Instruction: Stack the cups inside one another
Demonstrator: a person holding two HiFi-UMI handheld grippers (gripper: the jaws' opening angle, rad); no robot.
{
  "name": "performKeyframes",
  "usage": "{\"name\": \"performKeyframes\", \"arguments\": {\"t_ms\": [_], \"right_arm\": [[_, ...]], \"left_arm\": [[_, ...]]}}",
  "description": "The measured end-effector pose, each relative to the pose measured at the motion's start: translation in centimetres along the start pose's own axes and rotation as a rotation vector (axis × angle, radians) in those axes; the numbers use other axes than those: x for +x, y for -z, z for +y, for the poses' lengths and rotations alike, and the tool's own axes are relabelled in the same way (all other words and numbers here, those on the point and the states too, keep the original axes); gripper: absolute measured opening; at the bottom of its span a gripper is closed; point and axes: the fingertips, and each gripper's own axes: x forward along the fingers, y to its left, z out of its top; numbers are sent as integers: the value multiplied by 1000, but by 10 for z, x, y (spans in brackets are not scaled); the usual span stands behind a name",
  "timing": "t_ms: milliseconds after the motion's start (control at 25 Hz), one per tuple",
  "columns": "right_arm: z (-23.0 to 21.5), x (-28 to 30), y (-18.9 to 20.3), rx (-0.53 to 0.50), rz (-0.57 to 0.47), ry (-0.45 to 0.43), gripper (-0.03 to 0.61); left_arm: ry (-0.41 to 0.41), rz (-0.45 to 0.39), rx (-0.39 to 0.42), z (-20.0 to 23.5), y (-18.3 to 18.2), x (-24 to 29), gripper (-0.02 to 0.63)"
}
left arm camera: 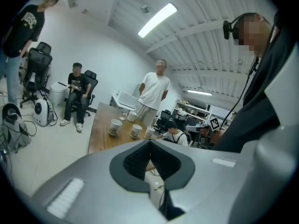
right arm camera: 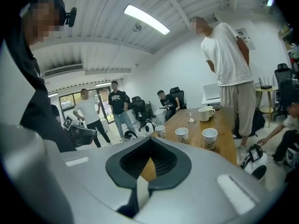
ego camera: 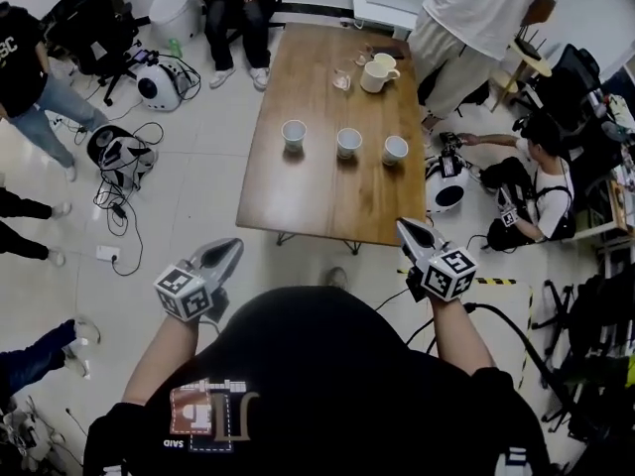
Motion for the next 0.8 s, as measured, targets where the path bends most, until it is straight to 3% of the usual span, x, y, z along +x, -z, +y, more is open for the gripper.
{"name": "performKeyframes", "arguments": {"t_ms": [160, 320, 480, 640, 800], "right_arm": [[-60, 42, -4, -66, 75, -60, 14], [-128, 76, -16, -143, 136, -46, 15], [-176, 105, -15, -213, 209, -4, 43], [-193, 136, -5, -324, 327, -3, 132], [-208, 162, 25, -544, 529, 39, 187]], "left_arm": [[-117, -33, -56, 15, -15, 42, 2], [-158, -33, -70, 9, -31, 93, 2], [-144, 11, -49, -1, -40, 129, 2], [-121, 36, -51, 7, -46, 149, 2], [-63, 76, -32, 23, -49, 160, 2]]}}
